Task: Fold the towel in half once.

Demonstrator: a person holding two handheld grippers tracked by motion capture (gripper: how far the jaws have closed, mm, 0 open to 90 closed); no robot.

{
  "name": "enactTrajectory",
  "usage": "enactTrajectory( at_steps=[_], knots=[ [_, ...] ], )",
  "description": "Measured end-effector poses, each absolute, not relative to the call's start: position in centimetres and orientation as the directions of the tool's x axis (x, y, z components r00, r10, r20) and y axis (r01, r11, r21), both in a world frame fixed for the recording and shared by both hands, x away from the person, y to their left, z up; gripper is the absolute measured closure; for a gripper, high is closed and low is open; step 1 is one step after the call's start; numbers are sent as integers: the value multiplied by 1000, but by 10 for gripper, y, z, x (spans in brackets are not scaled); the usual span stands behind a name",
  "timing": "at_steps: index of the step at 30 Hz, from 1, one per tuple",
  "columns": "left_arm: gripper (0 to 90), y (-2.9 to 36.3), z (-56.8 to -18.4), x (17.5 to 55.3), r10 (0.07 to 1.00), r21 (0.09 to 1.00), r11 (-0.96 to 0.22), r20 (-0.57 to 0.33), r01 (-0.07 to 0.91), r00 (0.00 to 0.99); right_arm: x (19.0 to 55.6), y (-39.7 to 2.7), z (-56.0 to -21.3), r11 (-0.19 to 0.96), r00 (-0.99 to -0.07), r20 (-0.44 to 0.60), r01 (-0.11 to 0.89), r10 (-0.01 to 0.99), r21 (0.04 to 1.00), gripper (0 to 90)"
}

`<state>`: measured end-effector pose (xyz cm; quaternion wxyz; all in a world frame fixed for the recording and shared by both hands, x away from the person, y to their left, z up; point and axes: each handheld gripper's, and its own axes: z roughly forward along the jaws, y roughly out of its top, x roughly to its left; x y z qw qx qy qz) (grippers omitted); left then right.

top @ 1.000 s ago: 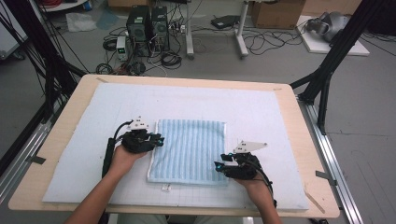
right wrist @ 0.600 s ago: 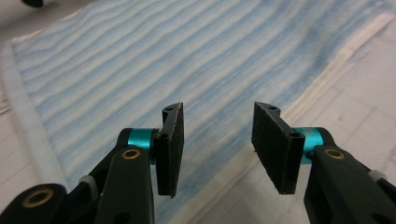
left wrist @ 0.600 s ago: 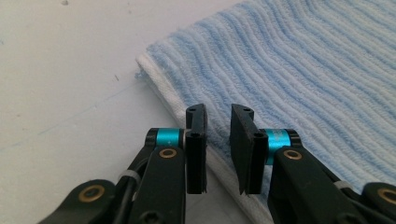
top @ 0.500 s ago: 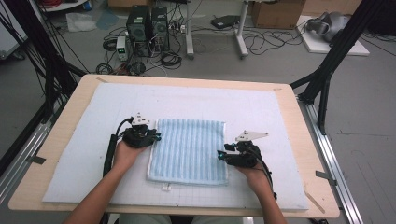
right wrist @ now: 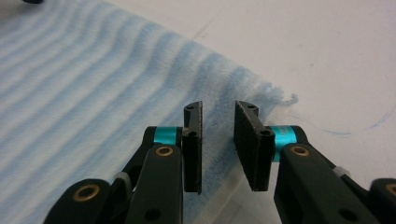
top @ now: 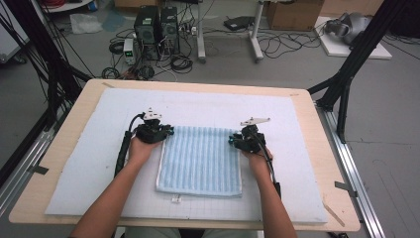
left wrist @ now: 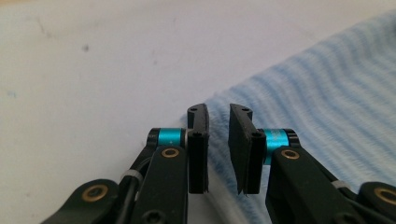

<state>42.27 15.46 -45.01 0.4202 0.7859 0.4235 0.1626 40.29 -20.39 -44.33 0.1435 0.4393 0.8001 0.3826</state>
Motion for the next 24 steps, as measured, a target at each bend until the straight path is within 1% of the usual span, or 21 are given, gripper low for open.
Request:
enactTrajectory(
  at_steps=[2,4,6,8,9,10,11,12,13,16,19,21,24],
  knots=[
    [776,155,-450,423,806,800,-285,-97,527,583,407,-205,-444,300,-554,127,613,823,731,733],
    [782,155,-450,423,803,798,-304,-80,521,590,408,-206,-444,305,-542,102,607,834,734,737],
    [782,155,-450,423,804,800,-303,-77,517,590,408,-209,-445,291,-537,117,613,835,734,736],
    [780,155,-450,423,804,802,-296,-84,519,589,408,-210,-444,289,-528,110,614,842,734,718],
    [772,156,-450,422,802,801,-301,-81,518,592,407,-211,-444,291,-527,108,616,843,732,691],
    [751,156,-449,422,802,800,-313,-67,512,594,406,-212,-443,297,-523,96,614,847,731,662],
    [698,157,-447,421,807,797,-316,-59,514,587,405,-213,-443,301,-526,94,614,845,730,648],
    [632,159,-446,420,810,801,-295,-80,521,581,404,-215,-441,296,-533,107,613,839,732,628],
    [605,162,-444,419,797,808,-272,-115,523,592,402,-217,-439,291,-538,115,608,835,738,610],
    [566,172,-437,408,767,857,-213,-151,469,624,393,-221,-428,266,-550,125,575,826,774,525],
    [455,182,-433,397,743,881,-175,-175,440,646,380,-225,-418,252,-559,119,540,821,803,408],
    [362,188,-430,390,735,890,-156,-185,428,653,371,-227,-415,256,-569,103,515,816,818,348],
    [277,197,-428,377,725,913,-129,-179,386,665,359,-232,-412,260,-570,90,502,816,825,263]
  ],
)
